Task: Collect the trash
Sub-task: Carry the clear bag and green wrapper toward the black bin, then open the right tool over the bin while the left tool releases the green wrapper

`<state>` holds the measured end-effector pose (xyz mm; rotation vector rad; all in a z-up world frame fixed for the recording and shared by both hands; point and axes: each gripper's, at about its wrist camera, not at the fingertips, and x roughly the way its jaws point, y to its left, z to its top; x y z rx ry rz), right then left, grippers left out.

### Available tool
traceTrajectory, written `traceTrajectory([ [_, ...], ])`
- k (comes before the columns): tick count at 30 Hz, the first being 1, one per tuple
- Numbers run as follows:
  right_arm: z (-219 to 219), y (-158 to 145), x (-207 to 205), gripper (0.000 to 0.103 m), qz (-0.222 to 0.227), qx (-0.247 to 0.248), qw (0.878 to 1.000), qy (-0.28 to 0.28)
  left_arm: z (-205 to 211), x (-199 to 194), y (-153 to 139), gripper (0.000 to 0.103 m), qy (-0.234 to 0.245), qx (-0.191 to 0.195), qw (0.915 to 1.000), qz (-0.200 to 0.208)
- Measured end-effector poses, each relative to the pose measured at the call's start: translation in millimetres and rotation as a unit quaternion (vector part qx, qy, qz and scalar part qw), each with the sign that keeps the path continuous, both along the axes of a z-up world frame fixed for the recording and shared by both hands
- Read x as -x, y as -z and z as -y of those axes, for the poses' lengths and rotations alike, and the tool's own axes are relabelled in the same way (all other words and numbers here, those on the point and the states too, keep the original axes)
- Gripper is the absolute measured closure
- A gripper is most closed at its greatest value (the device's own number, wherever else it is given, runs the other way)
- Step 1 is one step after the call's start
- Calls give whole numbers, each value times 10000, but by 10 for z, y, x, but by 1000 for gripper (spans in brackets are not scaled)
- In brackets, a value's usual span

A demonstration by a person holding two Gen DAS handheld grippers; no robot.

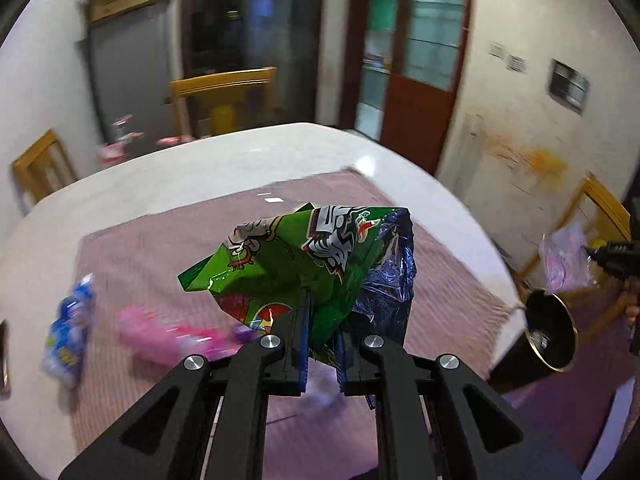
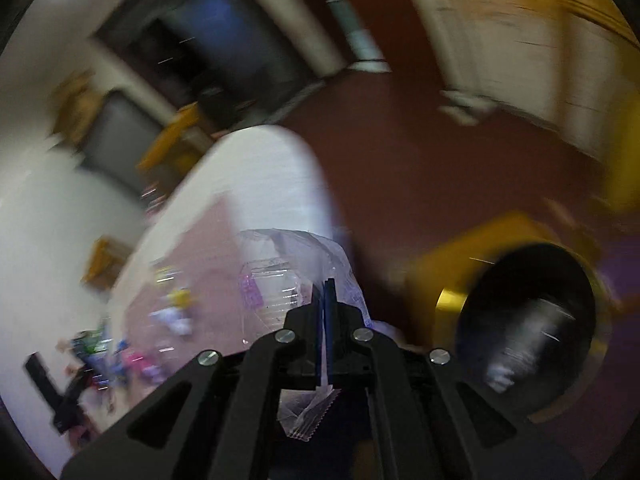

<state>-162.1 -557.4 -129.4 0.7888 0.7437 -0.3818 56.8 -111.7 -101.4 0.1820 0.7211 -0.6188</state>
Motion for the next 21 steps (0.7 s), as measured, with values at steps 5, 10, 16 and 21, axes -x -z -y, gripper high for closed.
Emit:
traceTrajectory([
  [5, 394, 559, 625, 101, -844, 77, 9915, 986, 560, 271, -75, 94, 751, 37, 9971, 125],
  [10, 688, 1429, 772, 30, -1621, -429, 9764, 1360, 1129, 561, -69, 94, 1512, -43, 9884, 93],
  [16, 827, 1684, 1177, 24, -1361, -729, 9635, 2189, 2054, 996, 63, 94, 2696, -312, 9623, -157],
  [21, 818, 1520, 1664, 24, -946, -727, 9580, 2606, 3086, 1376, 388, 94, 3833, -622, 9192, -649],
])
